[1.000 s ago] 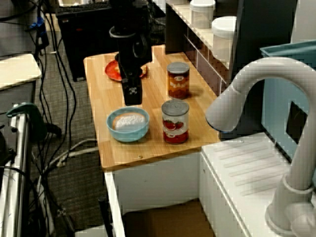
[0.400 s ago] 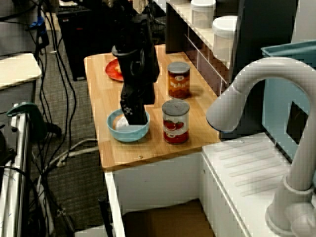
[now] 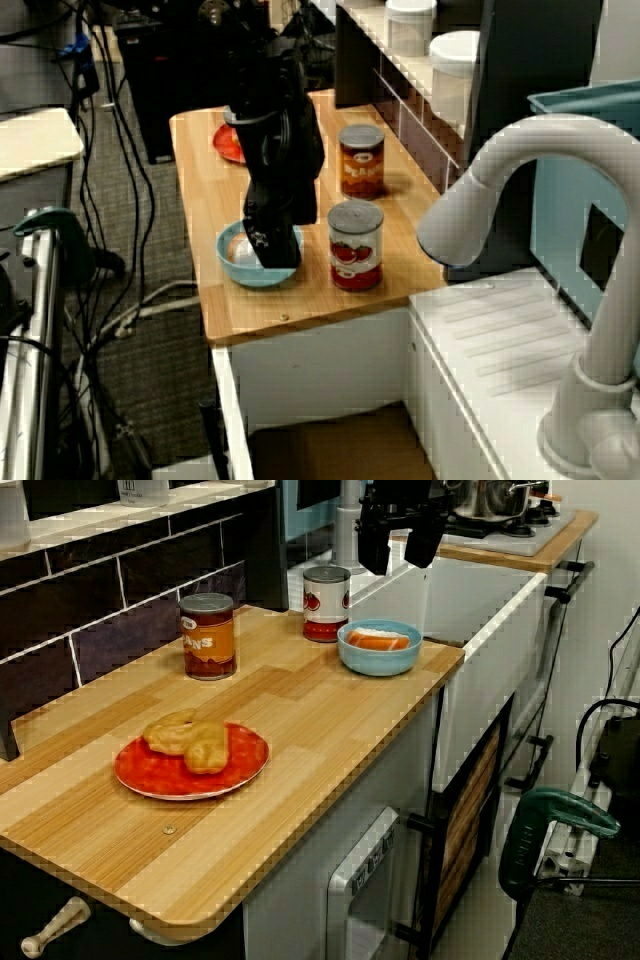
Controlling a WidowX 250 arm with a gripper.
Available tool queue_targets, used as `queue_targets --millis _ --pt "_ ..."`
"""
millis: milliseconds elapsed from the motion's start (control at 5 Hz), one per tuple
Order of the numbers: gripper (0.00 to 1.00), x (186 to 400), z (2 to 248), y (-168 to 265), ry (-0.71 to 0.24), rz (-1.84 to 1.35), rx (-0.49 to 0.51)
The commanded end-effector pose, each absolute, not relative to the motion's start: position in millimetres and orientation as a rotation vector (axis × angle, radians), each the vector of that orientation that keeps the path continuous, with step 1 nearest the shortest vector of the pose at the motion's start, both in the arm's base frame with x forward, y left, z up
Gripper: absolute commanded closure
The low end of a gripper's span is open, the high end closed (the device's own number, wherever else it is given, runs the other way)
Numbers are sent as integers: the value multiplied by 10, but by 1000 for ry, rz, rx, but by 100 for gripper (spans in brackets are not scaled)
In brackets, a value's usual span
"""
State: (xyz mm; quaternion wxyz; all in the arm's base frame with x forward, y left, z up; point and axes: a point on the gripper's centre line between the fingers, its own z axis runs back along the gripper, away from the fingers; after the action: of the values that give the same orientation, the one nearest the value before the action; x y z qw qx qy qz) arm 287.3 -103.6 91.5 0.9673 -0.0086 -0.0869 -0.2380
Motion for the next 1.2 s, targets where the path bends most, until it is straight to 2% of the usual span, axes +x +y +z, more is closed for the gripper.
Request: queue_targets --millis 0,400,1000 --pt "0 2928 829 -1210 -184 -584 -59" --pt "0 3141 846 -1300 -260 -778 -101" --pt "0 3402 904 -1338 -265 -858 -260"
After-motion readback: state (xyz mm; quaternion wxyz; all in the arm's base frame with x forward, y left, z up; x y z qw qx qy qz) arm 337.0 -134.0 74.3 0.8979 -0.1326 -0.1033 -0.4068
